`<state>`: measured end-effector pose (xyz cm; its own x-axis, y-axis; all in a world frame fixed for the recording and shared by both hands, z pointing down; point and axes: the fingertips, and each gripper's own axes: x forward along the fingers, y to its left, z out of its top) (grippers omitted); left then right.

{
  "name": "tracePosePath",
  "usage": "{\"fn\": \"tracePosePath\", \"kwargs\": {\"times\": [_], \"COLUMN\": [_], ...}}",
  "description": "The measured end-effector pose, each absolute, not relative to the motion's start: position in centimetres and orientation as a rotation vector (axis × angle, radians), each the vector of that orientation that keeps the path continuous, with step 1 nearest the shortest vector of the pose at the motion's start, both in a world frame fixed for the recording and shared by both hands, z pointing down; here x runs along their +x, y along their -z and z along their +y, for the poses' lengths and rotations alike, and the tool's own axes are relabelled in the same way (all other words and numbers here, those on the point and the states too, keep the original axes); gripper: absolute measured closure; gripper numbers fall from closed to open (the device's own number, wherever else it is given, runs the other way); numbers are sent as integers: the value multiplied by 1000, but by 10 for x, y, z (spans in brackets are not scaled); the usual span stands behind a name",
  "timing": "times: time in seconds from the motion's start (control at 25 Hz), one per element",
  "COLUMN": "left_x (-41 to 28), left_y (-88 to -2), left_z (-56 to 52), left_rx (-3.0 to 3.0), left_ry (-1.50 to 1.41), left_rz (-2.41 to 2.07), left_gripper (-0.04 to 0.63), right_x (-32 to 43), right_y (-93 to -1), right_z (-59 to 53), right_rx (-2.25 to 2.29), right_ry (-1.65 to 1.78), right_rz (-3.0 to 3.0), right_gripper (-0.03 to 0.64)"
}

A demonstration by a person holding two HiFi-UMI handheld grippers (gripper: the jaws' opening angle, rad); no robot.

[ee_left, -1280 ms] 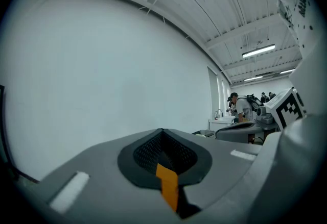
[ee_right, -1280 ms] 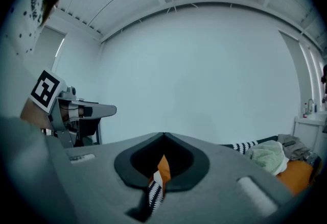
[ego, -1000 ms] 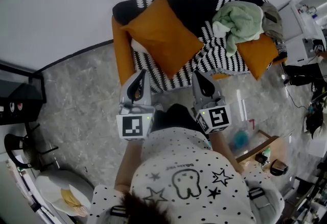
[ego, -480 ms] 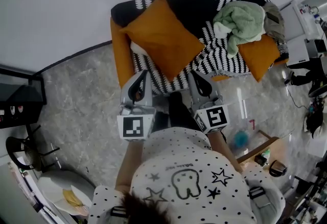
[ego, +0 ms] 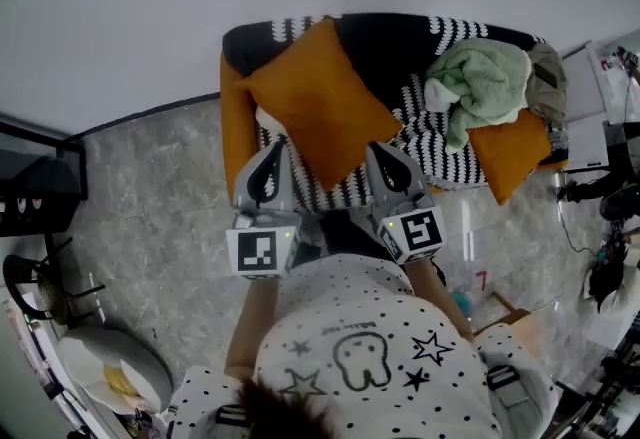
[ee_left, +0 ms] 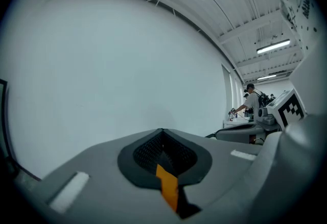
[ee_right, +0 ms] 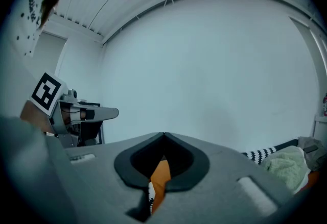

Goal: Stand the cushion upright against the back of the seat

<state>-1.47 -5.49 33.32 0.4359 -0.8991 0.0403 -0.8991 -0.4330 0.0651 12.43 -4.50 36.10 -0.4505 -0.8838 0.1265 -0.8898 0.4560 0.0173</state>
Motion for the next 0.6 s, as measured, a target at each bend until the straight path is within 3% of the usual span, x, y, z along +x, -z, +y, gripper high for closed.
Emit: {"fn": "tracePosePath", "kwargs": {"times": [0.6], "left_x": [20], "left_y": [-334], "left_z": [-115], "left_rx": [2523], "left_ry": [21], "left_rz": [-1777], "left_gripper": [600], "right_x": [165], "right_y": [-364], "right_z": [-113], "right_rx": [1472], "right_ry": [-96], "right_rz": [-2643], "right_gripper": [621]}}
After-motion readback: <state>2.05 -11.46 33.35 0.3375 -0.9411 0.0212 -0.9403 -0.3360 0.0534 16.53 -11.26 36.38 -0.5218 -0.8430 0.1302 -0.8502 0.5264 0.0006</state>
